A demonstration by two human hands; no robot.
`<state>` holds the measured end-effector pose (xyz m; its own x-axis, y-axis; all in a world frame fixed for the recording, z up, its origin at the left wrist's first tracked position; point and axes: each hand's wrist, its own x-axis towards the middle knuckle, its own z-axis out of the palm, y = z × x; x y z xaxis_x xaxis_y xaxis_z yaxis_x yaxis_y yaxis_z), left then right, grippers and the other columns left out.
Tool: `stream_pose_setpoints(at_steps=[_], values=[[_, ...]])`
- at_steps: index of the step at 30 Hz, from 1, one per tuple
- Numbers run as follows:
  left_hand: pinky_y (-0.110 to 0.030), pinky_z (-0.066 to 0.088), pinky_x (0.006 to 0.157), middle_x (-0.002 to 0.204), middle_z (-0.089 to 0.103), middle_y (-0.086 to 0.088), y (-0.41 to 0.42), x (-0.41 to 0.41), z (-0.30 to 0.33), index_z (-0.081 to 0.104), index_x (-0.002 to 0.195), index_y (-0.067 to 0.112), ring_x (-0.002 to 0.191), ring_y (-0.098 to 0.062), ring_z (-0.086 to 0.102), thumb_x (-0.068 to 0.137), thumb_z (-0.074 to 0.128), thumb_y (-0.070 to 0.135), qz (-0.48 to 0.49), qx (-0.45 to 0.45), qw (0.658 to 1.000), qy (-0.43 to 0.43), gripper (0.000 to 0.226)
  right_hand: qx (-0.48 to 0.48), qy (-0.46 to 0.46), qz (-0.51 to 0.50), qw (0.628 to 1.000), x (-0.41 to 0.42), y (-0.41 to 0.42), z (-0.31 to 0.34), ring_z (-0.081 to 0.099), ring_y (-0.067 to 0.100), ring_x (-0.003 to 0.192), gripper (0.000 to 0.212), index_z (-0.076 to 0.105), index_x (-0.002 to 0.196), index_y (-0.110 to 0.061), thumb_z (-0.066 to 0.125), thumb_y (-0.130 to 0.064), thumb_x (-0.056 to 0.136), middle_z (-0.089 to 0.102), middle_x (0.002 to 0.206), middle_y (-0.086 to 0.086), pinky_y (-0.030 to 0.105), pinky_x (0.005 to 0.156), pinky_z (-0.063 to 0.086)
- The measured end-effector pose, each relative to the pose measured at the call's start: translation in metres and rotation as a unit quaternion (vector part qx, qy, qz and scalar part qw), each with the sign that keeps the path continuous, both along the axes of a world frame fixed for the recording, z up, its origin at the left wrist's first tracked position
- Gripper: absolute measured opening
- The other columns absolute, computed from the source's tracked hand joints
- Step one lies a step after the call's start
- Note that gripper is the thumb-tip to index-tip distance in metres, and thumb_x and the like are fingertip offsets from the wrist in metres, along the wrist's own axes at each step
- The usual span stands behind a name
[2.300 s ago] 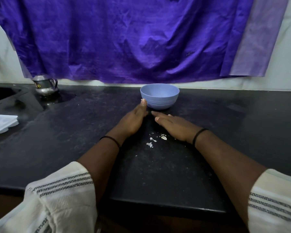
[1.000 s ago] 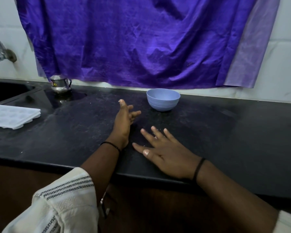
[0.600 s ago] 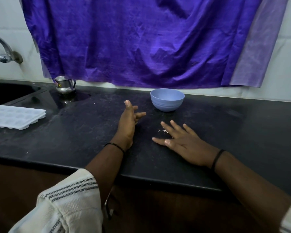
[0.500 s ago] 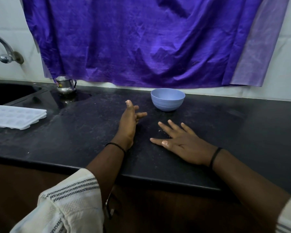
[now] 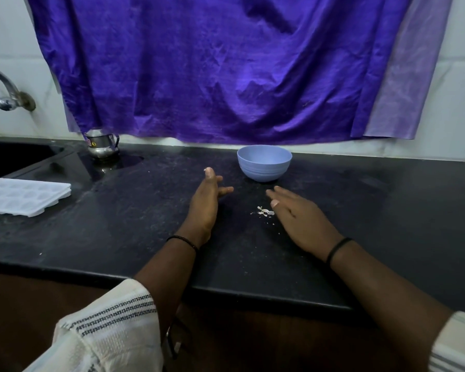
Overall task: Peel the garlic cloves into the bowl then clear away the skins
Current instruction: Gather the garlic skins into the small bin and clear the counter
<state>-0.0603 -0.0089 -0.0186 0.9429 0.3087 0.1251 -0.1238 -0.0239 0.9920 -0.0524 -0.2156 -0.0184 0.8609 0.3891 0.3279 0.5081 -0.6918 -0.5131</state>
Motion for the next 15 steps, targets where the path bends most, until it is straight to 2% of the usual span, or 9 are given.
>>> stream_pose_setpoints(at_steps=[2,4,6,8,11,13,15], values=[[-0.030,0.031,0.099,0.121,0.069,-0.004,-0.004,-0.001,-0.002,0.048,0.143,0.017,0.123,-0.015,0.054,0.097,0.018,0.068,-0.009,0.060,0.998,0.008,0.075,0.023,-0.033,-0.088,0.995,0.005,-0.001,-0.005,0.060,0.022,0.120,0.036,0.064,0.130,-0.013,0.060,-0.024,0.096,0.065,0.129,0.008,0.031,0.106,0.043],[-0.030,0.031,0.097,0.118,0.071,-0.001,-0.008,-0.004,-0.003,0.047,0.143,0.020,0.119,-0.011,0.054,0.094,0.019,0.071,-0.022,0.134,0.991,0.014,0.076,-0.003,-0.026,-0.120,0.992,0.006,0.000,-0.007,0.066,0.022,0.101,0.035,0.069,0.123,-0.012,0.071,-0.021,0.088,0.069,0.111,0.008,0.030,0.093,0.050],[-0.032,0.034,0.102,0.109,0.074,0.005,-0.011,-0.007,-0.004,0.048,0.143,0.023,0.120,-0.010,0.055,0.083,0.018,0.081,-0.054,0.185,0.981,0.016,0.088,-0.008,0.006,-0.113,0.994,0.008,0.004,-0.002,0.067,0.018,0.100,0.036,0.071,0.121,-0.015,0.075,-0.018,0.085,0.072,0.109,0.005,0.025,0.091,0.049],[-0.039,0.034,0.111,0.104,0.076,0.008,-0.011,-0.006,-0.005,0.047,0.144,0.024,0.123,-0.008,0.056,0.072,0.017,0.092,-0.084,0.209,0.974,0.018,0.104,-0.013,0.024,-0.096,0.995,0.013,0.013,0.005,0.068,0.017,0.101,0.030,0.074,0.115,-0.019,0.074,-0.015,0.086,0.075,0.106,0.002,0.026,0.094,0.050],[-0.041,0.031,0.115,0.097,0.077,0.011,-0.009,-0.005,-0.006,0.046,0.144,0.025,0.122,-0.005,0.056,0.064,0.016,0.100,-0.111,0.191,0.975,0.025,0.113,0.028,0.061,-0.083,0.994,0.022,0.026,0.014,0.070,0.014,0.090,0.021,0.077,0.103,-0.020,0.076,-0.010,0.084,0.076,0.095,0.000,0.029,0.089,0.055],[-0.041,0.029,0.116,0.095,0.077,0.008,-0.009,-0.004,-0.005,0.044,0.145,0.022,0.121,-0.006,0.057,0.070,0.017,0.096,-0.110,0.149,0.983,0.015,0.108,0.098,0.088,-0.078,0.988,0.026,0.025,0.014,0.070,0.011,0.079,0.018,0.077,0.097,-0.019,0.075,-0.006,0.085,0.076,0.090,0.000,0.026,0.081,0.057],[-0.037,0.032,0.111,0.096,0.077,0.001,-0.007,-0.002,-0.003,0.046,0.144,0.018,0.117,-0.008,0.059,0.082,0.019,0.084,-0.061,0.106,0.993,0.000,0.094,0.106,0.077,-0.079,0.988,0.028,0.023,0.013,0.070,0.013,0.083,0.019,0.076,0.099,-0.018,0.067,-0.004,0.090,0.076,0.097,0.002,0.026,0.085,0.056]])
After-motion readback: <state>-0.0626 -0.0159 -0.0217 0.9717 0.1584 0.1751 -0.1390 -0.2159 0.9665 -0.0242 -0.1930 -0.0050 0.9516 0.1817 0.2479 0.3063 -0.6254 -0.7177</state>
